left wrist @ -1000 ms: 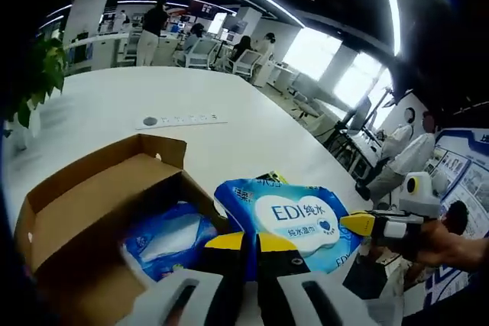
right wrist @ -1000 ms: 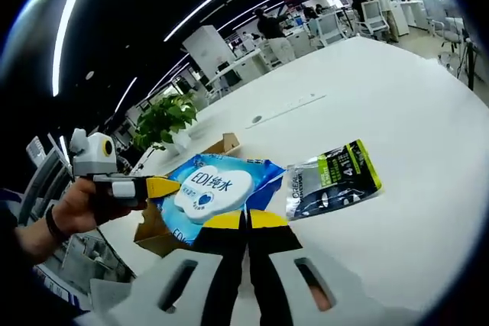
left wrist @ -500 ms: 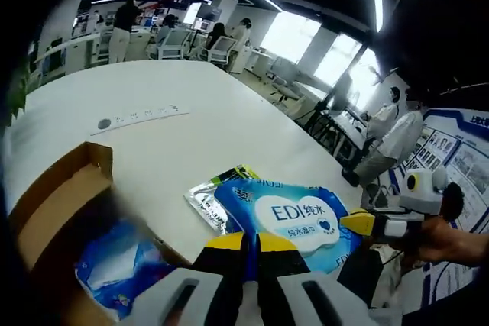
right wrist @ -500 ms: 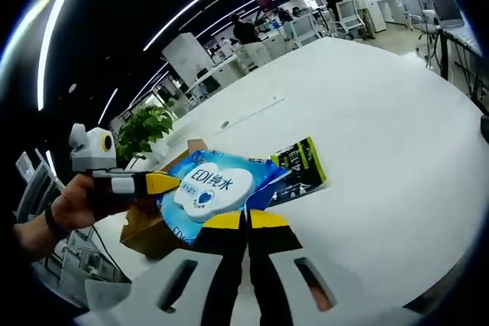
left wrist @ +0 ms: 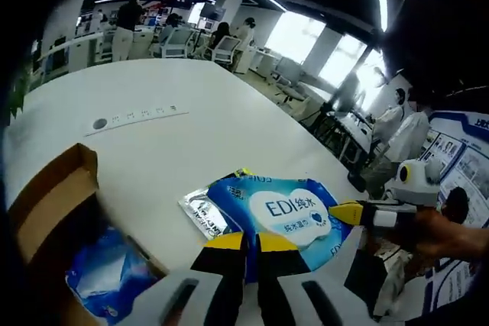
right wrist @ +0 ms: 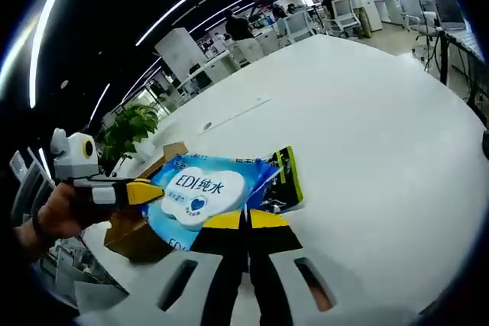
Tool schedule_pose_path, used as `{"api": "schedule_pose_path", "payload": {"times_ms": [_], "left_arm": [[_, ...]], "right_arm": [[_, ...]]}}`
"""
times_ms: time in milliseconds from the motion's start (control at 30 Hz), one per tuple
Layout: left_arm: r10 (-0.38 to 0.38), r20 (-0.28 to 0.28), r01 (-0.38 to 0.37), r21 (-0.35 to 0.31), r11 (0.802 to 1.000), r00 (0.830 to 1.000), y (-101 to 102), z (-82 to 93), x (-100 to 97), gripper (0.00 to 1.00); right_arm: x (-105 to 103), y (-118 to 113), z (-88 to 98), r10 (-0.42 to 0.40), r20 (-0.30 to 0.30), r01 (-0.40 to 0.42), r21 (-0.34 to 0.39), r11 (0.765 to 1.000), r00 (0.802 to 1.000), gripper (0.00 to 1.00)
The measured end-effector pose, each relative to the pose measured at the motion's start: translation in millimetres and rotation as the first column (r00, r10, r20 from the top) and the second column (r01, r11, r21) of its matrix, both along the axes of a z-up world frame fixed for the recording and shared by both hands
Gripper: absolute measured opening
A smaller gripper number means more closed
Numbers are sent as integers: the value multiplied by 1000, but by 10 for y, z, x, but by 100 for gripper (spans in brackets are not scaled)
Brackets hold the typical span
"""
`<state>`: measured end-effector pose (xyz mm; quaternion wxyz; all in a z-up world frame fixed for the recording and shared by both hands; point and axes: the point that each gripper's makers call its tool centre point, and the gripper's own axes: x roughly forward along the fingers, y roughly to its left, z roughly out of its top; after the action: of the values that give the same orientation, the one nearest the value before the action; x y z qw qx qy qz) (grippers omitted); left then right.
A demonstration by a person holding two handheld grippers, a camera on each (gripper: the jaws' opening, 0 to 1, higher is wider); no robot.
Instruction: Operate the shoe box by opening the lid, removing the specified soft item, and placing it in the target area until the item is outside and the box remains undamaged.
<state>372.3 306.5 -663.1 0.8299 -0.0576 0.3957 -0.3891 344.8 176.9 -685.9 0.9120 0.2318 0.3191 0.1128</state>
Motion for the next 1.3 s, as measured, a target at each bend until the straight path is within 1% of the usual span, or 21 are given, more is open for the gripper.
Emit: {"api": "schedule_pose_path", "payload": {"times_ms": [133, 333, 600, 767, 900, 1000, 1133, 1233, 1300], "left_arm": [[18, 6, -18, 7, 1000, 1000, 5, -26, 75, 3], [29, 1, -29, 19, 999, 1000, -1, -79, 155, 3], [18, 4, -18, 59, 998, 1000, -40, -199, 259, 3], [24, -1, -24, 81, 996, 1000, -68, -308, 354, 3], [14, 20, -17, 125, 992, 1000, -94, -393, 427, 3], [16, 7, -17, 137, 990, 1000, -128, -474, 454, 3], [3, 4, -3, 166, 986, 1000, -142, -597, 480, 3], [1, -10, 1, 189, 982, 1000, -132, -673, 442, 3], [-9, 3, 8, 217, 976, 1000, -120, -689, 440, 3]], "right_arm": [[182, -29, 10, 6, 0, -6, -10, 1000, 1000, 0], [464, -79, -2, 17, 8, -17, -25, 1000, 1000, 0], [689, -131, -107, 16, -4, -16, -31, 999, 1000, 0], [779, -147, -219, 24, -21, -25, -39, 999, 999, 0], [855, -171, -304, 34, -26, -35, -58, 998, 999, 0], [892, -202, -381, 36, -34, -39, -65, 997, 999, 0], [903, -221, -479, 43, -43, -46, -70, 996, 998, 0], [880, -217, -576, 40, -58, -44, -68, 997, 998, 0], [828, -182, -621, 47, -68, -52, -79, 995, 997, 0]]}}
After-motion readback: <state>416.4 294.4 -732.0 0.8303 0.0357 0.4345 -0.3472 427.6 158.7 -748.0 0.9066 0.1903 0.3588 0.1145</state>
